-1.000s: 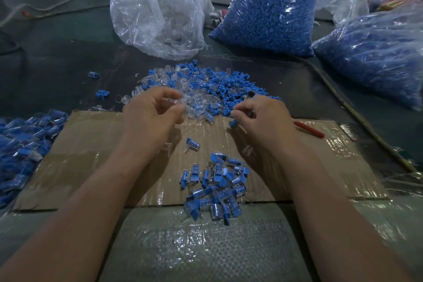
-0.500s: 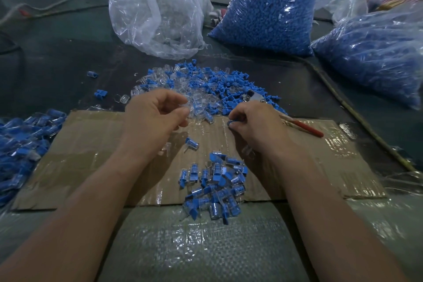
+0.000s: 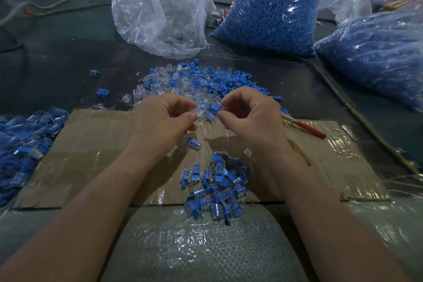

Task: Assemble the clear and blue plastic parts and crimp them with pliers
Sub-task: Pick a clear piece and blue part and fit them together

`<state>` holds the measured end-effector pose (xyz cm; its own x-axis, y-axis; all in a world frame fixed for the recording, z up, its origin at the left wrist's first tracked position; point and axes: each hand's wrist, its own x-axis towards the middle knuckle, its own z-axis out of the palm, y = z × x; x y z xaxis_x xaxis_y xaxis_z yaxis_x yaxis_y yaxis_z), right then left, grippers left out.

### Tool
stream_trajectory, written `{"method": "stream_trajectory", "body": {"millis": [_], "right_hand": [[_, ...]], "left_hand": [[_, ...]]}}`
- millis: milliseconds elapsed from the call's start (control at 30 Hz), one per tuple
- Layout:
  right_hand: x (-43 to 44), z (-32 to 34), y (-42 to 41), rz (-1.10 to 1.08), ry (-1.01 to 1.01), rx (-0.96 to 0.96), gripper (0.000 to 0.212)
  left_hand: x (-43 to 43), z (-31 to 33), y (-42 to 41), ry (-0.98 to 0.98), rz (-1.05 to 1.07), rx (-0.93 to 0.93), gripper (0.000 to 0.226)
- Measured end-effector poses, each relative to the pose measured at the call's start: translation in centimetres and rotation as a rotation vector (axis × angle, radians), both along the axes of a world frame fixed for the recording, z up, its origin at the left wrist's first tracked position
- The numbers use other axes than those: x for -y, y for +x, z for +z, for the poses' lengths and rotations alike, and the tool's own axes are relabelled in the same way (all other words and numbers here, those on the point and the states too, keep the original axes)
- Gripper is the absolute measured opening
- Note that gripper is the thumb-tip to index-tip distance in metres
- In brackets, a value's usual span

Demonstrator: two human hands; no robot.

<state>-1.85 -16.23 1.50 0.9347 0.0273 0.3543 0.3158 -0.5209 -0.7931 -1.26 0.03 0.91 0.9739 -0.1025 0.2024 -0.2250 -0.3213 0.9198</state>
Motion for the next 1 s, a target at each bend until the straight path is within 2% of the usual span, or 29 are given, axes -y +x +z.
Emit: {"method": "stream_trajectory", "body": {"millis": [500, 833, 1000], "right_hand": [[-0.79, -0.29, -0.23, 0.071, -0.032, -0.034, 0.029], [-0.82, -0.19, -0.41, 0.180, 0.066, -0.078, 0.024], [-0.61, -0.38, -0.23, 0.142, 0.042, -0.028, 0.023]], "left_hand": [[0.49, -0.29, -0.36, 0.039, -0.024, 0.050, 0.022], [0.49, -0.06, -0.38, 0.016, -0.026, 0.073, 0.022], [0.42, -0.07, -0.30, -0.097, -0.041, -0.004, 0.018]]}}
